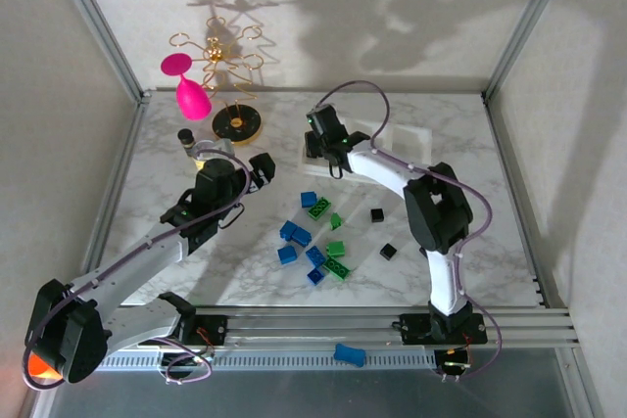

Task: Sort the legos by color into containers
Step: Place the lego in the container, then pick up the lego from the center of the table.

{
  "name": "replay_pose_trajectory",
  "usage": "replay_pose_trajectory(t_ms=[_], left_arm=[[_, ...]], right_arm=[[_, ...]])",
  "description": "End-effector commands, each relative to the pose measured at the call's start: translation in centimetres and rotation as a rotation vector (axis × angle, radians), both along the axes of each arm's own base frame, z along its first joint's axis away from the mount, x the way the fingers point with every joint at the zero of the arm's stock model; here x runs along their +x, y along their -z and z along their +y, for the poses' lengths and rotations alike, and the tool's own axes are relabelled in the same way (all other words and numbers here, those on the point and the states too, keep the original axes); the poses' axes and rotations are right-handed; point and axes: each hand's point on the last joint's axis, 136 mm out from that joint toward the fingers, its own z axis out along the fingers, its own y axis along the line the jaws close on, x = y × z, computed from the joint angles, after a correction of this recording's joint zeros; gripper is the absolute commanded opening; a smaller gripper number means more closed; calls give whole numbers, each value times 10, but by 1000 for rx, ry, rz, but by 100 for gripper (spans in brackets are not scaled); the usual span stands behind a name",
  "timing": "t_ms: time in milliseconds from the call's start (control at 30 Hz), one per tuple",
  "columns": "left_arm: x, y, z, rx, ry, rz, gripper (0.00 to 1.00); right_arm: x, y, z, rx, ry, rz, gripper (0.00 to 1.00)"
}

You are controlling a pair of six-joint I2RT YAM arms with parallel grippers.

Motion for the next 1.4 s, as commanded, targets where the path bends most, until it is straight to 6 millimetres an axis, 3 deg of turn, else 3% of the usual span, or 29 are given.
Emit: replay_pose_trajectory(t_ms=[0, 100, 267, 600, 800, 1033, 1367], left_arm=[[-2, -24, -4, -17, 34, -42, 100], [-7, -20, -11, -23, 61, -35, 100], [-18, -13, -29, -38, 117, -15, 100], [-40, -1, -69, -83, 225, -3, 100], [-50, 8, -77, -90, 242, 7, 100], [-54, 19, -84, -83, 253, 24, 100], [-53, 26, -91, -67, 255, 37, 100]], right_arm=[[-18, -50, 4, 116, -29, -51, 53], [-38, -57, -6, 166, -30, -34, 55], [-73, -48, -35, 170, 12, 2, 58], [-134, 8, -96, 65, 108, 149, 68], [-163, 38, -123, 26, 155, 226, 74], [-179, 79, -146, -45, 202, 330, 77], [-167, 104, -165, -97, 249, 366, 71]])
